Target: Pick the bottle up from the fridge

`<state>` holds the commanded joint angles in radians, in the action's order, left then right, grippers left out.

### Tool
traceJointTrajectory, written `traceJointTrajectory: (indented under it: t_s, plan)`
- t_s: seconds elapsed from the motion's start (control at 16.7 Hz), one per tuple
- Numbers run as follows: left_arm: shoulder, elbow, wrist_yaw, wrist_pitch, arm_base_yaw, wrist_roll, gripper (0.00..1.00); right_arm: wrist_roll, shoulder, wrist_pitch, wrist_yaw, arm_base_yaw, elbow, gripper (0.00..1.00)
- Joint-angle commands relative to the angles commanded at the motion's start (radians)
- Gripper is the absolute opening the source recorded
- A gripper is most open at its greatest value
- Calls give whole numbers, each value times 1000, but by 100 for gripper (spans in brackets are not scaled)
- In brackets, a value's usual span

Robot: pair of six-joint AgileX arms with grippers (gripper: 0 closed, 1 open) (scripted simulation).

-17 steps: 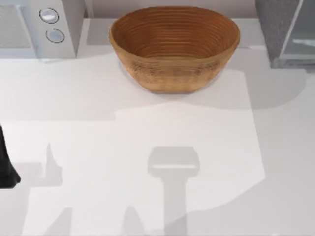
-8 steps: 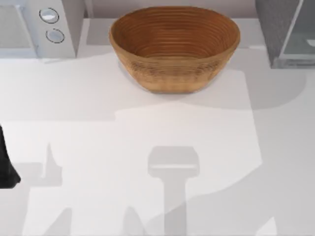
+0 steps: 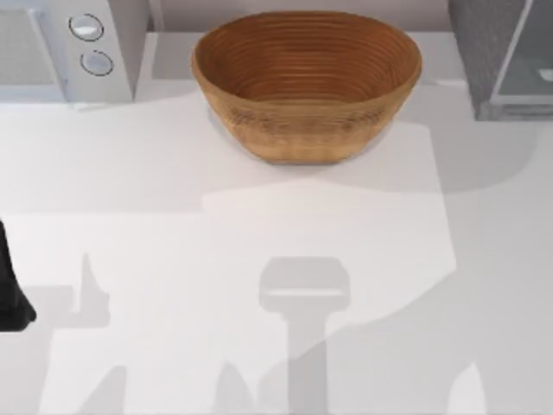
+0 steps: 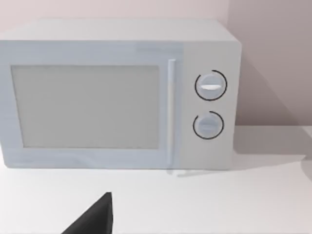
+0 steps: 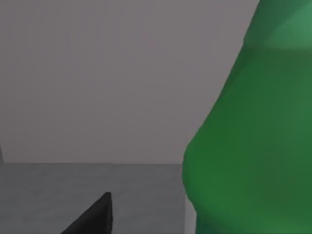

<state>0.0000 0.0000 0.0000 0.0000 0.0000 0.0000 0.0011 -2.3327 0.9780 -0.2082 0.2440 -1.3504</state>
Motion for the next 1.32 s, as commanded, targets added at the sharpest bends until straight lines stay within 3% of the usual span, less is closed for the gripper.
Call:
traceJointTrajectory:
  t_s: [0.78,1.32]
  plan:
    - [0,0,0,0,0,0,100,0,0,0,0,0,0,2]
    - [0,0,0,0,0,0,100,1,1,0,0,3,1,0]
